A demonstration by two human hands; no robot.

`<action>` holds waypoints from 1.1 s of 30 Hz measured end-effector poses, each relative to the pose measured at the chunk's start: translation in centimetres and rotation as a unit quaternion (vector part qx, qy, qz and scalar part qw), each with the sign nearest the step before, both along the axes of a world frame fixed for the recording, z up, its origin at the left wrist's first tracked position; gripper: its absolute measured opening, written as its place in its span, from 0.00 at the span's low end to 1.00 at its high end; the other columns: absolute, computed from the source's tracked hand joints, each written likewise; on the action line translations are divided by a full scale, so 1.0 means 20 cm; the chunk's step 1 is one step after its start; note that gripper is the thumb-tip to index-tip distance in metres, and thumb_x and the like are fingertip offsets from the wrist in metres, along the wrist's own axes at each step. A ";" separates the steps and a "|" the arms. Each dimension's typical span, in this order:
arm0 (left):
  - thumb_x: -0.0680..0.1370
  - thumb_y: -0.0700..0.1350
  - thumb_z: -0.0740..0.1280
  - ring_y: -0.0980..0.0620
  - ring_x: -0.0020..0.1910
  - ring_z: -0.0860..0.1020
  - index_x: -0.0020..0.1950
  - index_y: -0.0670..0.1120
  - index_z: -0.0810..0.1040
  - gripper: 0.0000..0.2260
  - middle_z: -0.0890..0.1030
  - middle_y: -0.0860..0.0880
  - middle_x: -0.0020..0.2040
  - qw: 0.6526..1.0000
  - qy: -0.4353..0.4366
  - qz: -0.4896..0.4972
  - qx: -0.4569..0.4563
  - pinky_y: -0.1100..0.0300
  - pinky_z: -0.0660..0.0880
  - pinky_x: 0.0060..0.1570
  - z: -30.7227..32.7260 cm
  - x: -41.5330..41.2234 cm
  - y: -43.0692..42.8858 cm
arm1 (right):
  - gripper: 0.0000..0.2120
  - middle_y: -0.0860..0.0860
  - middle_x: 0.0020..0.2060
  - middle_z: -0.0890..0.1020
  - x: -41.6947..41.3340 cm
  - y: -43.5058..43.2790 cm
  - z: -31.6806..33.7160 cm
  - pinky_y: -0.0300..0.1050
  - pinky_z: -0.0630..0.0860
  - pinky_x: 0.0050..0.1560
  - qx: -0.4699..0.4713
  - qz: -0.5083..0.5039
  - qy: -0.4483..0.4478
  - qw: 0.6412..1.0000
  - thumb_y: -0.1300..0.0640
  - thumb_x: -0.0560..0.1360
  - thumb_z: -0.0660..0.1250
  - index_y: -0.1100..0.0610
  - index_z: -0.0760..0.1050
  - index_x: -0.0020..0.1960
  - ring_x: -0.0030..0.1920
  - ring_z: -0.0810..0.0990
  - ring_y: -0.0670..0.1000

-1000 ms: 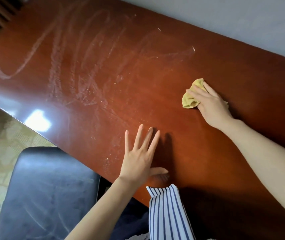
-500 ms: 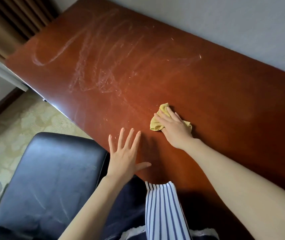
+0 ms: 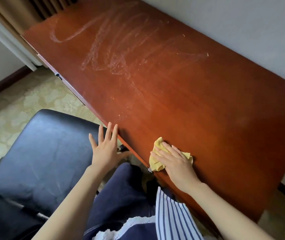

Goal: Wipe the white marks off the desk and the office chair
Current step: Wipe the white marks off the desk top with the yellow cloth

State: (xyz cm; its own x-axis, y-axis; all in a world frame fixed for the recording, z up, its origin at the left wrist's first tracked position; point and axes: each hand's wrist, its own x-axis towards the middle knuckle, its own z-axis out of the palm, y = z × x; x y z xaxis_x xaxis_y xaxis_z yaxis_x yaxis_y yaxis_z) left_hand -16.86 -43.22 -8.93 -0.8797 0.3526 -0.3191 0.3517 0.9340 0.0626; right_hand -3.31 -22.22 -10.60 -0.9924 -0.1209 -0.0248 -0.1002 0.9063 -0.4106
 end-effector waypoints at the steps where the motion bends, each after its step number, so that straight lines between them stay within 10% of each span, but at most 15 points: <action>1: 0.70 0.71 0.59 0.42 0.77 0.41 0.78 0.47 0.42 0.48 0.42 0.48 0.79 1.000 -0.005 0.009 0.004 0.34 0.42 0.69 -0.01 -0.01 0.00 | 0.28 0.44 0.69 0.70 0.02 -0.01 0.00 0.48 0.55 0.74 -0.002 -0.009 0.005 1.000 0.69 0.74 0.61 0.48 0.69 0.70 0.72 0.63 0.50; 18: 0.80 0.61 0.52 0.44 0.77 0.41 0.78 0.47 0.41 0.34 0.43 0.51 0.79 0.999 -0.003 0.013 0.037 0.36 0.39 0.69 -0.06 -0.50 -0.34 | 0.32 0.47 0.67 0.72 -0.44 -0.32 0.03 0.54 0.57 0.71 0.005 -0.010 -0.018 1.000 0.74 0.69 0.68 0.51 0.72 0.68 0.72 0.62 0.52; 33: 0.80 0.61 0.52 0.45 0.77 0.40 0.78 0.46 0.42 0.34 0.42 0.51 0.79 0.997 -0.014 0.076 0.004 0.37 0.37 0.70 0.05 -0.53 -0.52 | 0.26 0.46 0.74 0.60 -1.28 -0.62 0.03 0.43 0.44 0.74 -0.016 0.046 -0.048 0.998 0.67 0.80 0.54 0.47 0.61 0.74 0.76 0.49 0.50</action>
State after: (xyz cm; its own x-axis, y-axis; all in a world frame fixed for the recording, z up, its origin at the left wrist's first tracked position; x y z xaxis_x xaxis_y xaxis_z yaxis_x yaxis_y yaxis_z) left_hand -27.44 -53.69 -7.97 -0.9144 0.2176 -0.3413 0.2032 0.9760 0.0779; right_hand -28.81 -34.56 -9.99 -0.9702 -0.2140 -0.1137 -0.1414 0.8810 -0.4516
